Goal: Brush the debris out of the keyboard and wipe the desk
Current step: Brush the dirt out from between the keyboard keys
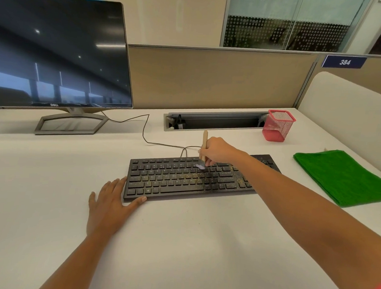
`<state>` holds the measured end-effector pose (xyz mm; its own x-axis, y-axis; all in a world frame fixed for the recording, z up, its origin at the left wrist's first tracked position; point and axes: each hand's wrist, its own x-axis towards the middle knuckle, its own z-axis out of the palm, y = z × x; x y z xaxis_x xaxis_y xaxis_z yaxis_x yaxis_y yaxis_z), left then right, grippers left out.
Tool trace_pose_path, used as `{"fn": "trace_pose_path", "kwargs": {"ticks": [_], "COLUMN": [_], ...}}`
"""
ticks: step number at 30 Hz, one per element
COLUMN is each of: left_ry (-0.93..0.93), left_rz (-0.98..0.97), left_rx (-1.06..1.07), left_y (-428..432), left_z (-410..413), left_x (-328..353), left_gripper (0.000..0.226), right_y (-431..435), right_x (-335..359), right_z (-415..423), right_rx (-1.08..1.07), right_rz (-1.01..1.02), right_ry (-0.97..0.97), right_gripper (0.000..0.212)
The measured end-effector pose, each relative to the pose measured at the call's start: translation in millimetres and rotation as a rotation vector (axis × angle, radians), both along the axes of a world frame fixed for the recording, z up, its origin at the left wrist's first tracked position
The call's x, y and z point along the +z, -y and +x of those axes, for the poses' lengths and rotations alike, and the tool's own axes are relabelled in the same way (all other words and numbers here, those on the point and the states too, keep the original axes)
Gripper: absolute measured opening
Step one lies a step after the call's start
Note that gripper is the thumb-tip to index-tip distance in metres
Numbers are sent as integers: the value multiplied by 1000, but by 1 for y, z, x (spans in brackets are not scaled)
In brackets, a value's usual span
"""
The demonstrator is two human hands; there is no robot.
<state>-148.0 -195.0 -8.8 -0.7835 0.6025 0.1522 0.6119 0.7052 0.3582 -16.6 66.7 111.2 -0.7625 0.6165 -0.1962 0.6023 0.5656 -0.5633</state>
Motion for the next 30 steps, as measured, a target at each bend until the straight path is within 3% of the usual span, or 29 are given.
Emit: {"fn": "trace_pose_path", "kwargs": {"ticks": [8, 12, 15, 20, 23, 27, 30], "left_ry": [-3, -6, -11, 9, 0, -2, -1], "left_rz": [6, 2, 5, 11, 6, -7, -9], "left_rx": [2, 2, 3, -4, -2, 1, 3], "left_y": [0, 0, 0, 0, 0, 0, 0], "left_z": [0, -1, 0, 0, 0, 0, 0], "left_x": [0, -1, -1, 0, 0, 0, 0], "left_gripper": [107, 107, 107, 101, 94, 105, 107], "right_y": [3, -6, -10, -8, -7, -6, -8], "right_x": [4, 7, 9, 2, -3, 2, 5], "right_z": [1, 7, 8, 0, -1, 3, 2], "right_rx": [86, 27, -60, -159, -167, -124, -197], "right_rz": [-32, 154, 252, 101, 70, 70, 140], "right_ry": [-94, 87, 88, -138, -108, 9, -58], "right_gripper": [30, 29, 27, 32, 31, 27, 27]}}
